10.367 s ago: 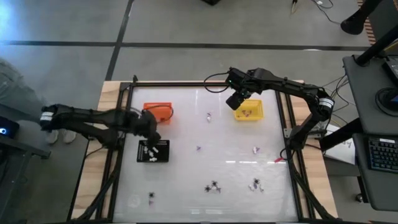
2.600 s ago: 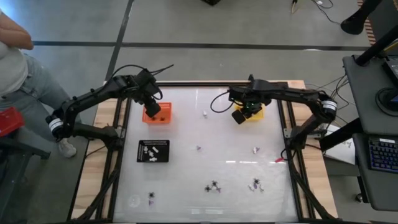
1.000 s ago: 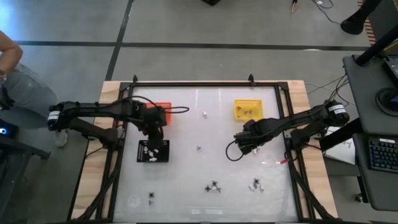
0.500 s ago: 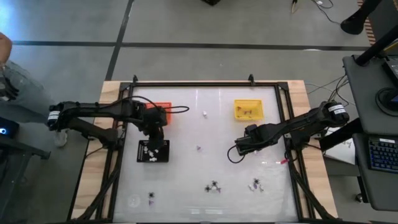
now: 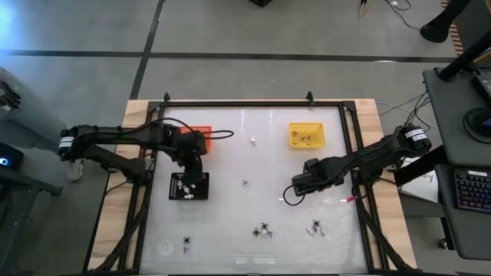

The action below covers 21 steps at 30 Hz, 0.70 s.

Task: Sort Halloween decoration
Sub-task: Put the white skeleton toy into the black bin

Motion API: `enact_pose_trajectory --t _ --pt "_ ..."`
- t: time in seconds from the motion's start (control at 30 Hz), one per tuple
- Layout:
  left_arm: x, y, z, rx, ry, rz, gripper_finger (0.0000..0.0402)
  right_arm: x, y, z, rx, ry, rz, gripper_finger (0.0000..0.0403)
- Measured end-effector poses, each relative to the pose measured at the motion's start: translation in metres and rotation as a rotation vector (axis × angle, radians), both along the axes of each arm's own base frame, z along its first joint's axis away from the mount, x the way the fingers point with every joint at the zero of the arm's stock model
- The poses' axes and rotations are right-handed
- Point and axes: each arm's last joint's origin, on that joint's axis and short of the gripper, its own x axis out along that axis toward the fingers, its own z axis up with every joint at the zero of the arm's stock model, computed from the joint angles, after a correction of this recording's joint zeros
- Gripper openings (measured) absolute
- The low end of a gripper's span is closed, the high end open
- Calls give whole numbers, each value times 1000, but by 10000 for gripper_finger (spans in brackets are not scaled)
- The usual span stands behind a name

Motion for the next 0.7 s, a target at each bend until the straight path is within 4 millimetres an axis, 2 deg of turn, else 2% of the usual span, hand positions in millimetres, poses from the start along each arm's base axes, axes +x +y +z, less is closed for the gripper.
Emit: enact_pose_trajectory --t 0.7 --pt "0 0 0 0 -3 1 93 1 1 -11 -5 45 24 137"
